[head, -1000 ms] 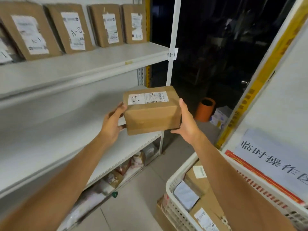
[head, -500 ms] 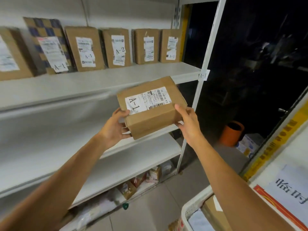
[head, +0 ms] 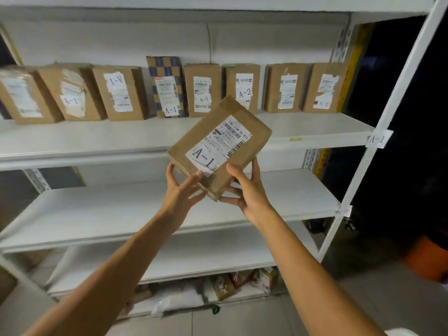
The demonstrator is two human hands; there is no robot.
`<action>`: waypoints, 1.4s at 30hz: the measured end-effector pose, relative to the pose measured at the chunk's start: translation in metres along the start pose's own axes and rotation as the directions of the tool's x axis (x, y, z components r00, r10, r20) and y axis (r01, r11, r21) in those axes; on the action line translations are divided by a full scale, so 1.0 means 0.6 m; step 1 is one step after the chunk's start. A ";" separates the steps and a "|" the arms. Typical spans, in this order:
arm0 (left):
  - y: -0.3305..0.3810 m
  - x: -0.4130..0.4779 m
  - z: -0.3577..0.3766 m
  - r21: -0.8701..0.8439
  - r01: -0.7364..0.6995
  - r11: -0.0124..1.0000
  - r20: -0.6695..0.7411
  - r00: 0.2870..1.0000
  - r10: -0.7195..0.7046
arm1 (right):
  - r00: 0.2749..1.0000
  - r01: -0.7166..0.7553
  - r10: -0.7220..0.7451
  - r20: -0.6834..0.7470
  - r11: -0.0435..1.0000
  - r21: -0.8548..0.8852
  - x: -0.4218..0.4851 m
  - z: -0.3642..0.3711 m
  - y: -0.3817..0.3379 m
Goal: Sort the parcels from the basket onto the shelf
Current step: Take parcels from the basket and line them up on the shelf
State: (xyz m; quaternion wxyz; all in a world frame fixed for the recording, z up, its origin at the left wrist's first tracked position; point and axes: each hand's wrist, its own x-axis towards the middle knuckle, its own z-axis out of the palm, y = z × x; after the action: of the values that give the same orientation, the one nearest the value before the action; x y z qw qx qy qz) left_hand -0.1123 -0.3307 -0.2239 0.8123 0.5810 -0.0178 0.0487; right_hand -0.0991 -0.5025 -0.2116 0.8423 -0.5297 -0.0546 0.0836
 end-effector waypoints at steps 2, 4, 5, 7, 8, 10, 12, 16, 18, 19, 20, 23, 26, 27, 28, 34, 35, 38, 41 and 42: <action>0.026 -0.006 -0.035 0.076 -0.017 0.997 -0.085 0.996 0.023 | 0.999 0.019 -0.019 0.028 0.999 -0.027 0.010 0.013 0.005; 0.054 -0.010 -0.075 0.114 -0.023 0.993 -0.130 0.991 0.038 | 0.998 0.023 -0.018 0.066 0.997 -0.077 0.020 0.034 0.011; 0.067 -0.010 -0.095 0.124 -0.028 0.992 -0.138 0.989 0.045 | 0.996 0.025 -0.017 0.086 0.995 -0.097 0.026 0.048 0.014; 0.088 -0.009 -0.133 0.130 -0.058 0.990 -0.141 0.987 0.076 | 0.992 0.034 -0.018 0.128 0.991 -0.128 0.038 0.085 0.022; 0.098 -0.009 -0.152 0.139 -0.079 0.987 -0.135 0.986 0.098 | 0.989 0.043 -0.021 0.150 0.989 -0.140 0.044 0.107 0.027; 0.117 -0.008 -0.190 0.165 -0.112 0.980 -0.119 0.984 0.132 | 0.982 0.066 -0.038 0.184 0.986 -0.151 0.057 0.149 0.039; 0.138 -0.010 -0.229 0.217 -0.129 0.968 -0.123 0.980 0.158 | 0.976 0.097 -0.065 0.206 0.984 -0.150 0.070 0.192 0.050; 0.188 -0.019 -0.312 0.405 -0.203 0.892 -0.165 0.943 0.290 | 0.961 0.169 -0.119 0.250 0.967 -0.192 0.103 0.287 0.069; 0.215 -0.024 -0.359 0.446 -0.225 0.866 -0.167 0.930 0.328 | 0.949 0.215 -0.150 0.277 0.950 -0.224 0.120 0.341 0.080; 0.228 -0.025 -0.384 0.458 -0.229 0.859 -0.164 0.928 0.335 | 0.945 0.238 -0.170 0.281 0.944 -0.229 0.129 0.368 0.087; 0.240 -0.026 -0.409 0.467 -0.235 0.852 -0.162 0.925 0.343 | 0.939 0.260 -0.190 0.286 0.938 -0.229 0.138 0.394 0.094; 0.275 -0.029 -0.472 0.483 -0.267 0.834 -0.162 0.909 0.384 | 0.913 0.327 -0.238 0.331 0.913 -0.246 0.159 0.468 0.119; 0.309 -0.026 -0.520 0.560 -0.284 0.778 -0.166 0.882 0.441 | 0.905 0.357 -0.258 0.338 0.893 -0.273 0.185 0.531 0.149; 0.318 -0.024 -0.536 0.589 -0.284 0.756 -0.175 0.869 0.462 | 0.908 0.356 -0.256 0.333 0.890 -0.285 0.193 0.549 0.159; 0.326 -0.019 -0.553 0.617 -0.280 0.736 -0.185 0.857 0.482 | 0.908 0.358 -0.258 0.329 0.887 -0.291 0.203 0.568 0.169; 0.351 0.036 -0.670 0.624 -0.258 0.737 -0.249 0.829 0.501 | 0.887 0.418 -0.310 0.342 0.853 -0.312 0.281 0.682 0.220; 0.355 0.050 -0.692 0.617 -0.261 0.742 -0.246 0.832 0.497 | 0.881 0.433 -0.318 0.350 0.842 -0.323 0.298 0.699 0.229; 0.370 0.109 -0.760 0.598 -0.215 0.772 -0.275 0.850 0.450 | 0.880 0.444 -0.314 0.357 0.812 -0.379 0.358 0.745 0.261; 0.384 0.180 -0.823 0.582 -0.149 0.800 -0.316 0.864 0.391 | 0.885 0.458 -0.331 0.329 0.751 -0.476 0.425 0.793 0.289; 0.386 0.196 -0.835 0.588 -0.143 0.796 -0.312 0.868 0.386 | 0.887 0.458 -0.333 0.320 0.732 -0.505 0.439 0.804 0.294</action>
State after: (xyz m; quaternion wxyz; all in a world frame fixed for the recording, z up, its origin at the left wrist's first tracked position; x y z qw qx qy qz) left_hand -0.0324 0.2237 -0.1583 0.5809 0.7554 0.0876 0.2903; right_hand 0.0574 0.0505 -0.1609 0.6337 -0.7196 -0.2767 -0.0637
